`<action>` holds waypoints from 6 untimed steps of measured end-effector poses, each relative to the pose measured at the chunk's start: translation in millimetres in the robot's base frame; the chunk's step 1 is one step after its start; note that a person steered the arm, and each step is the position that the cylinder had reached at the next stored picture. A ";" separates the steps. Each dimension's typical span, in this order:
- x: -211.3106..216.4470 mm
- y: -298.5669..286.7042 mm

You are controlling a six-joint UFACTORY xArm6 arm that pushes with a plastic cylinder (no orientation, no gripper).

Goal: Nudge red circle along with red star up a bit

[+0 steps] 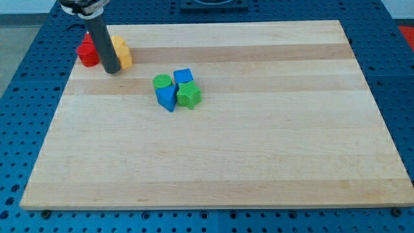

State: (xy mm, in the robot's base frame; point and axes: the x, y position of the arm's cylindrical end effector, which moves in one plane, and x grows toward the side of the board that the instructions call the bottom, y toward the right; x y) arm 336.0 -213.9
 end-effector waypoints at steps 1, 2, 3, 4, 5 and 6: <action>-1.0 0.0; 16.5 -21.4; 12.3 -80.3; 9.0 -90.3; -11.7 -90.2; -60.7 -90.2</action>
